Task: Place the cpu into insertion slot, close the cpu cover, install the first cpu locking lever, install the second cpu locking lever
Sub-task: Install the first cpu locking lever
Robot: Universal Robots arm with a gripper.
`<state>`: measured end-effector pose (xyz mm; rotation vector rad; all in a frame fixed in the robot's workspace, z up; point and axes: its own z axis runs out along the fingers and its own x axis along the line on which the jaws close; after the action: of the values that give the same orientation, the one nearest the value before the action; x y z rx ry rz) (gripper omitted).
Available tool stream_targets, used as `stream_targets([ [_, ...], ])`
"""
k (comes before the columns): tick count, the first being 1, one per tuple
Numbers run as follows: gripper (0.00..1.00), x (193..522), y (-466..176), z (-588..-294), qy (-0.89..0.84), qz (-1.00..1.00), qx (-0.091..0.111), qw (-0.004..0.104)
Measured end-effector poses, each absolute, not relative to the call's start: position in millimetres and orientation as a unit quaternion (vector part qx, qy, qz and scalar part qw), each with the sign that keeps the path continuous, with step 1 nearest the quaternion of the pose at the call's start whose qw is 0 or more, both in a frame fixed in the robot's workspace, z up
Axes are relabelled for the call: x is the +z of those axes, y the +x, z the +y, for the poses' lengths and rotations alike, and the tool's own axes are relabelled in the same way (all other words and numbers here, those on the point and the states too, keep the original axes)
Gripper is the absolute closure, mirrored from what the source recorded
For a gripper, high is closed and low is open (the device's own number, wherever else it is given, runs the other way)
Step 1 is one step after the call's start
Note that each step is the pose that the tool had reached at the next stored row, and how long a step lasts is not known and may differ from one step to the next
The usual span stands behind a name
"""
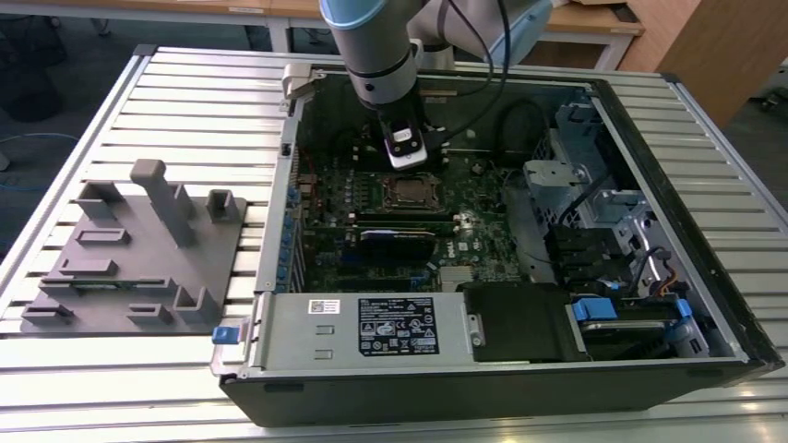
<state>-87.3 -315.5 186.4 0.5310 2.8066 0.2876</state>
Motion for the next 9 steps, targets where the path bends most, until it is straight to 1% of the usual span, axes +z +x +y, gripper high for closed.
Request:
stream_targets([
  [9, 0.90, 185.6, -84.9, -315.5, 0.184, 0.969, 0.099, 0.135],
])
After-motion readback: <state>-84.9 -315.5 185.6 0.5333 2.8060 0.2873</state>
